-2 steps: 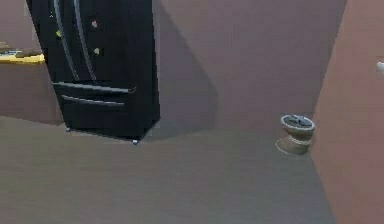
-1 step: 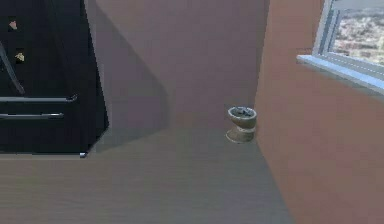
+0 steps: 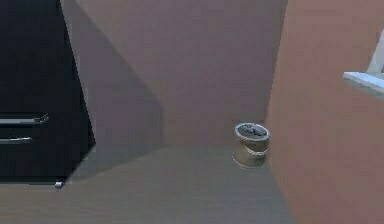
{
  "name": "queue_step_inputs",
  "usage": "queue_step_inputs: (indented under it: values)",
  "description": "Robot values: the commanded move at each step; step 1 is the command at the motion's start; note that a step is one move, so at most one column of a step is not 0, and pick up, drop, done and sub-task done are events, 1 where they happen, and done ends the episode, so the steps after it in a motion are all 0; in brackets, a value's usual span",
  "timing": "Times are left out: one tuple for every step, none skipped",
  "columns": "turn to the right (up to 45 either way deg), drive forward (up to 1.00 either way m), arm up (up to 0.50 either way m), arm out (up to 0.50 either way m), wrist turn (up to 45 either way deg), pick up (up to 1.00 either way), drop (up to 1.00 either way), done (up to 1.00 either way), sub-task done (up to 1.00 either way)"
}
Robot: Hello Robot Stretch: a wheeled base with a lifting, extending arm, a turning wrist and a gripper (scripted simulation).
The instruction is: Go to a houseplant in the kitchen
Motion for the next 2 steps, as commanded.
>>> queue_step_inputs:
  values:
    - [0.0, 0.3, 0.0, 0.0, 0.0, 0.0, 0.0, 0.0, 0.0]
    - [-45.0, 0.0, 0.0, 0.0, 0.0, 0.0, 0.0, 0.0, 0.0]
